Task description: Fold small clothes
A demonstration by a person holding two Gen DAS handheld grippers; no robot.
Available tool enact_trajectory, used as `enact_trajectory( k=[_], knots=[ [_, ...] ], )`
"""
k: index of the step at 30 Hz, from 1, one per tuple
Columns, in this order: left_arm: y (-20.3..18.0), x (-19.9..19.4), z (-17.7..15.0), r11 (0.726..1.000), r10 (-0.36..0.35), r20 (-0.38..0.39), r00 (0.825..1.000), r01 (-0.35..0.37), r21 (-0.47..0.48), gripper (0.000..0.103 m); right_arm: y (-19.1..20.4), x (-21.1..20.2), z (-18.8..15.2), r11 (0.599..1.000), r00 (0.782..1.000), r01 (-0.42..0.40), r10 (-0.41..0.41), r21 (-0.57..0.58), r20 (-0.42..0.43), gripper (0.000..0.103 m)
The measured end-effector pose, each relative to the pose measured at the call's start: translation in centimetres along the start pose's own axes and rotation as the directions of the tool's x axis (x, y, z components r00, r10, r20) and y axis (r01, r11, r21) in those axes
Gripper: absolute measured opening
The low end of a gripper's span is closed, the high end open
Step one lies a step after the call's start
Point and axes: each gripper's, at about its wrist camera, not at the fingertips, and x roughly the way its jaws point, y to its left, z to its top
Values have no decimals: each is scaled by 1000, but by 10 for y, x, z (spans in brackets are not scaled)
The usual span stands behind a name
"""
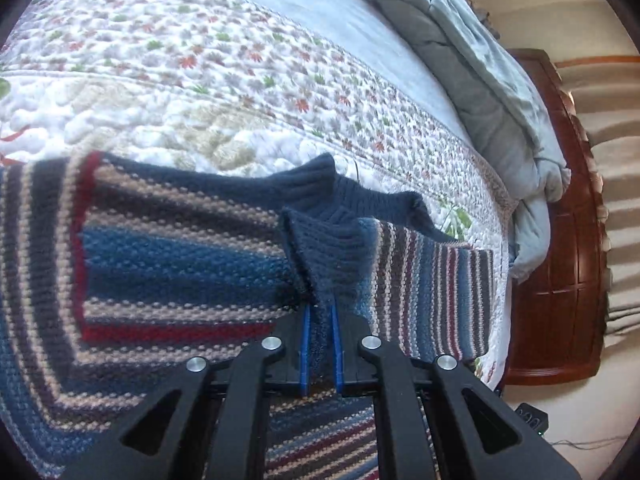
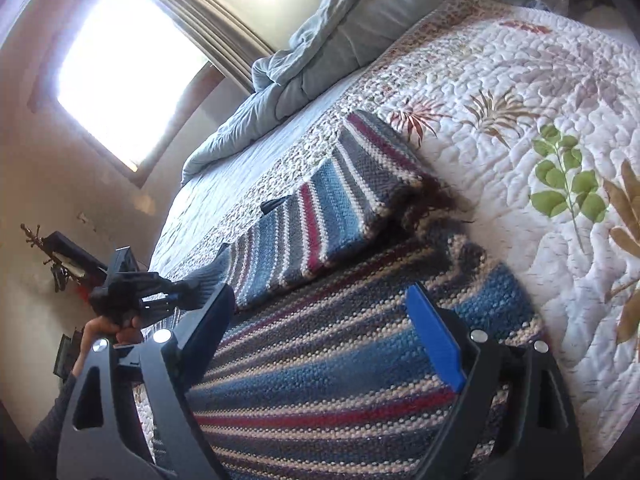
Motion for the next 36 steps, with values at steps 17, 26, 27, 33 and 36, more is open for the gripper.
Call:
enact_trajectory(
  k=[17,26,27,33,36],
  knots=[
    [-3,4,-11,997,-72,11,997,72,-23,9,-67,41,56,1000,992,-3,5,15,-124,25],
    [10,4,-12,996,-90,17,996,90,-24,9,-35,14,76,990,989,-142,143,28,-50,58],
    [10,1,-11,995,-92,25,995,93,-20,9,-29,17,81,988,987,-154,154,14,-45,58],
    [11,9,-14,1000,5,-2,1000,-5,17,15,-54,64,93,996,990,-78,83,42,-117,56],
    [21,6,-12,1000,16,-14,1000,-16,4,32,-58,76,93,999,990,-12,8,-30,-142,51]
  ],
)
